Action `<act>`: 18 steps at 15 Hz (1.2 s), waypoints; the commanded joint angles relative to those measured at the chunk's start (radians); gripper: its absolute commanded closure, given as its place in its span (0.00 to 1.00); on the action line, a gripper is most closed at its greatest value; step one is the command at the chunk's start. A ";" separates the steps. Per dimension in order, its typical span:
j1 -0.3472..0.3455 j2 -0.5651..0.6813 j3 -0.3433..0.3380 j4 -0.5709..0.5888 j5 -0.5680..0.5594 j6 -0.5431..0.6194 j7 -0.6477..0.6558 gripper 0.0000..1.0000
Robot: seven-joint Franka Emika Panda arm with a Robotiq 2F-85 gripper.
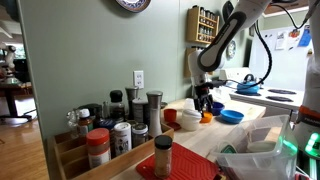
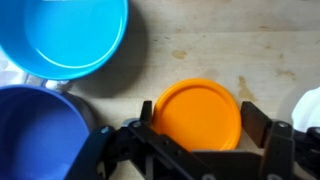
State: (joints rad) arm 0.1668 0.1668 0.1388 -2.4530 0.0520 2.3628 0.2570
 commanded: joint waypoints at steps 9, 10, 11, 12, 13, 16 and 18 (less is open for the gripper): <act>0.005 -0.092 -0.008 -0.037 -0.025 -0.029 0.038 0.00; 0.006 -0.121 -0.007 -0.047 -0.030 -0.038 0.048 0.00; 0.006 -0.166 -0.005 -0.061 -0.033 -0.059 0.060 0.00; 0.006 -0.207 -0.002 -0.071 -0.040 -0.079 0.075 0.00; 0.005 -0.245 0.002 -0.078 -0.045 -0.104 0.090 0.00; 0.001 -0.365 0.022 -0.086 -0.070 -0.196 0.128 0.00; -0.002 -0.428 0.040 -0.083 -0.071 -0.235 0.151 0.00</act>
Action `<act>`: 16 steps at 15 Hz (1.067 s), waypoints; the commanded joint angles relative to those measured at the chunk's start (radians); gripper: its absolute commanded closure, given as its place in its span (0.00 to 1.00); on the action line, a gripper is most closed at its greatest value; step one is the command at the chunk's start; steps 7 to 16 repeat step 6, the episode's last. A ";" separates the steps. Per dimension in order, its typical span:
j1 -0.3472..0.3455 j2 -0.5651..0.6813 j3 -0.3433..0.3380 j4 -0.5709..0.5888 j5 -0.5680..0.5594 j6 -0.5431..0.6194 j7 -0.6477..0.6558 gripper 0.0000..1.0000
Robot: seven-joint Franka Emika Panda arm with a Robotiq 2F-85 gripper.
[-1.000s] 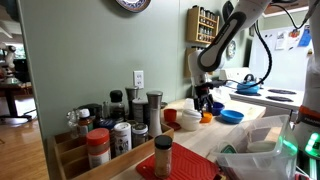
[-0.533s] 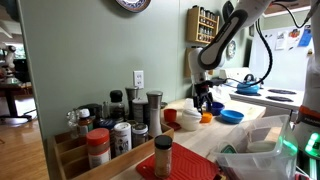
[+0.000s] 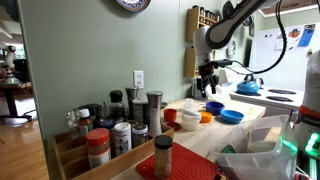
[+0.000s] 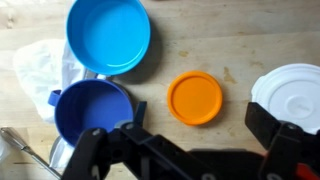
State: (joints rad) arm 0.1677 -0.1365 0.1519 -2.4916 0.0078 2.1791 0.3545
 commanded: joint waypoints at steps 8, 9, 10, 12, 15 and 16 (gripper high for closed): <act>-0.013 -0.125 0.040 -0.009 -0.001 -0.063 0.036 0.00; -0.013 -0.125 0.040 -0.009 -0.001 -0.063 0.036 0.00; -0.013 -0.125 0.040 -0.009 -0.001 -0.063 0.036 0.00; -0.013 -0.125 0.040 -0.009 -0.001 -0.063 0.036 0.00; -0.013 -0.125 0.040 -0.009 -0.001 -0.063 0.036 0.00; -0.013 -0.125 0.040 -0.009 -0.001 -0.063 0.036 0.00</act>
